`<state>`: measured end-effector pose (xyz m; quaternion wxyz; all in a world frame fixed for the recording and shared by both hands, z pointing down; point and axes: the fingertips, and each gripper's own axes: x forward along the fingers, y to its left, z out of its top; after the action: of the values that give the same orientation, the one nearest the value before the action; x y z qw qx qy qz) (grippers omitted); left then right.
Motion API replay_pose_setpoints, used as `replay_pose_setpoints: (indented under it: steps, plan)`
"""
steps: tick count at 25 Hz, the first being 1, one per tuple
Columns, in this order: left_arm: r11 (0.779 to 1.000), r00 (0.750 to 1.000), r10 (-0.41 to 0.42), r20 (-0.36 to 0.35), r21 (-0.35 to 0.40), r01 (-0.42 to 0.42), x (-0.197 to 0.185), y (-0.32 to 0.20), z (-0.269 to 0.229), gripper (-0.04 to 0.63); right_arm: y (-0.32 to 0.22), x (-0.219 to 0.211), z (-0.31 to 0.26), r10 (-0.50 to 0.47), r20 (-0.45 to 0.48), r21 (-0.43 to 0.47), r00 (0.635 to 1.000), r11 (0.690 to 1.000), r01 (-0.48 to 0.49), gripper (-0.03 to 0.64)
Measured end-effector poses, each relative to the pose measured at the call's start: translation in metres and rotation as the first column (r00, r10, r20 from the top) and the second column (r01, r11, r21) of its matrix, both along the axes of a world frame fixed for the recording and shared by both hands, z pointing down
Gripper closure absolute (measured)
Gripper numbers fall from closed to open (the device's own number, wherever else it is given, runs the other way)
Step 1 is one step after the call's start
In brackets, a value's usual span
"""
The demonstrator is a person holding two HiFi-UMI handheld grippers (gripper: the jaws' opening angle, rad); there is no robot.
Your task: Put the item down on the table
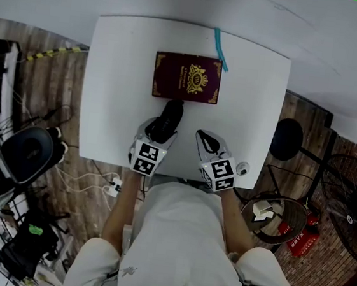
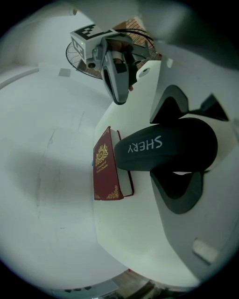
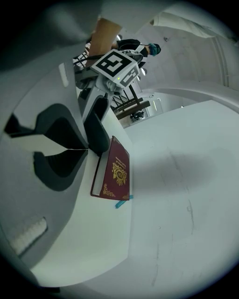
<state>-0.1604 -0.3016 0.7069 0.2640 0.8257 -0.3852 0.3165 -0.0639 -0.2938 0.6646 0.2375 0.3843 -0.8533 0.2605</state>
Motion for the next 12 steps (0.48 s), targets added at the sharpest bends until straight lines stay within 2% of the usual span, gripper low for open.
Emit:
replay_pose_setpoints:
  steps: [12]
  plan:
    - [1.0, 1.0, 0.001, -0.007, -0.009, -0.001, 0.0025, 0.0, 0.0077, 0.248, 0.0008, -0.0007, 0.0056, 0.004, 0.002, -0.013, 1.0, 1.0, -0.004, 0.609]
